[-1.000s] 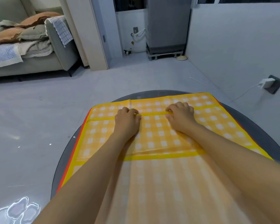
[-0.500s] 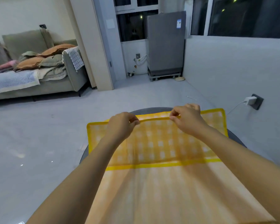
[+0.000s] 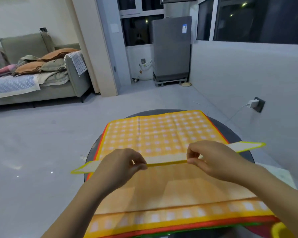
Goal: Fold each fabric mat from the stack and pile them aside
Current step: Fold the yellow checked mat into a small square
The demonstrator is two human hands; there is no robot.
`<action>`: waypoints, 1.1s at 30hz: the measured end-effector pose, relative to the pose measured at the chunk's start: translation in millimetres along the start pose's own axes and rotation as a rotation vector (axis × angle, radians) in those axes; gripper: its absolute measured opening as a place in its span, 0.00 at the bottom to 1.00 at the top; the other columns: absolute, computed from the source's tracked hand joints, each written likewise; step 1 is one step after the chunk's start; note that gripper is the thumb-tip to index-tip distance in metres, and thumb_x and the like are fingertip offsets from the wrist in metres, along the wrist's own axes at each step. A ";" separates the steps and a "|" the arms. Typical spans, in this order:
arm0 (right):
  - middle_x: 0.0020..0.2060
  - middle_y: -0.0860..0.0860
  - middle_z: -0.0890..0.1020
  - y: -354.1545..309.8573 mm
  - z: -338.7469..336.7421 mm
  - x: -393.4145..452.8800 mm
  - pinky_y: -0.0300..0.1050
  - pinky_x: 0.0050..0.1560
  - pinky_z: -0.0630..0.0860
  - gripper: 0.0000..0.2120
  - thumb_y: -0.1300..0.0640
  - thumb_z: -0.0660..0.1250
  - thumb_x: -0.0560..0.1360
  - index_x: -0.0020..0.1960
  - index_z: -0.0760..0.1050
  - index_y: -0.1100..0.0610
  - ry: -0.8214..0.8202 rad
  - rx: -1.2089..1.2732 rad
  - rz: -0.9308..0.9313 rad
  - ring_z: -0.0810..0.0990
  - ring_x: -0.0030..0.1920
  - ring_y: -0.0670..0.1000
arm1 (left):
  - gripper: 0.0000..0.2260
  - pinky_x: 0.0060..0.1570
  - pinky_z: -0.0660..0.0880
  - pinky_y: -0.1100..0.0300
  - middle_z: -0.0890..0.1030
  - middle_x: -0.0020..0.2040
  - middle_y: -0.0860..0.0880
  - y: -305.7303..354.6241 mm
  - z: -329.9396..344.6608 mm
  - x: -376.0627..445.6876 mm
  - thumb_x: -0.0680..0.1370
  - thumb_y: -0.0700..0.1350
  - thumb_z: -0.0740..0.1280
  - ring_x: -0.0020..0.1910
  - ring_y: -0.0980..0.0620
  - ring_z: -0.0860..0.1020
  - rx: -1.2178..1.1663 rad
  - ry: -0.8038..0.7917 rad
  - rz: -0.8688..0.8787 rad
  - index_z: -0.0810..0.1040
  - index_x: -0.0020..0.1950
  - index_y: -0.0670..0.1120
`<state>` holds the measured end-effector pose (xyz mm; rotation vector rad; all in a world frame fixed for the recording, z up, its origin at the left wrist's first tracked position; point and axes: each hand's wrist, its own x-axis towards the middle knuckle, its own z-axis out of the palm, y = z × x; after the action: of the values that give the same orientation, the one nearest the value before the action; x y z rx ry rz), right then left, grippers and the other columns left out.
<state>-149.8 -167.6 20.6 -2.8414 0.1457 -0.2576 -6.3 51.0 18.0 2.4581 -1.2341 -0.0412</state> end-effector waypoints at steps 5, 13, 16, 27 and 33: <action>0.44 0.40 0.75 7.0 29.0 -16.7 0.39 0.49 0.72 0.03 0.49 0.61 0.78 0.45 0.69 0.44 -0.182 0.004 0.003 0.73 0.46 0.42 | 0.04 0.45 0.75 0.63 0.78 0.38 0.62 -6.2 26.9 -15.7 0.75 0.51 0.69 0.40 0.62 0.76 -0.073 -0.154 -0.024 0.83 0.45 0.55; 0.40 0.39 0.71 18.9 58.7 -27.4 0.41 0.50 0.72 0.04 0.47 0.63 0.76 0.43 0.68 0.44 -0.286 -0.021 -0.031 0.70 0.46 0.42 | 0.05 0.44 0.74 0.67 0.78 0.40 0.61 -13.6 52.8 -22.5 0.75 0.50 0.68 0.39 0.64 0.74 0.003 -0.277 -0.030 0.83 0.47 0.55; 0.41 0.39 0.71 20.1 60.1 -28.4 0.40 0.51 0.71 0.04 0.47 0.64 0.76 0.44 0.69 0.44 -0.289 -0.011 -0.048 0.69 0.47 0.41 | 0.04 0.44 0.75 0.67 0.78 0.41 0.61 -15.0 52.6 -22.6 0.75 0.51 0.69 0.41 0.62 0.76 -0.008 -0.312 -0.016 0.83 0.46 0.55; 0.47 0.39 0.72 25.0 56.9 -14.0 0.38 0.52 0.70 0.08 0.44 0.68 0.72 0.49 0.73 0.42 -0.404 -0.005 -0.066 0.69 0.50 0.39 | 0.09 0.39 0.74 0.67 0.80 0.41 0.57 -10.4 57.5 -5.6 0.73 0.56 0.69 0.40 0.59 0.77 -0.078 -0.321 -0.022 0.84 0.44 0.52; 0.51 0.41 0.75 25.9 73.0 10.9 0.41 0.56 0.71 0.11 0.44 0.63 0.75 0.56 0.74 0.44 -0.199 0.056 0.009 0.70 0.54 0.42 | 0.14 0.56 0.68 0.58 0.77 0.62 0.55 -11.1 89.0 25.4 0.80 0.53 0.58 0.60 0.53 0.72 0.135 -0.003 0.104 0.78 0.61 0.54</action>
<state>-127.3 -174.0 -54.0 -2.7890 0.1074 0.0229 0.2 8.0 -64.5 2.5030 -1.4068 0.0685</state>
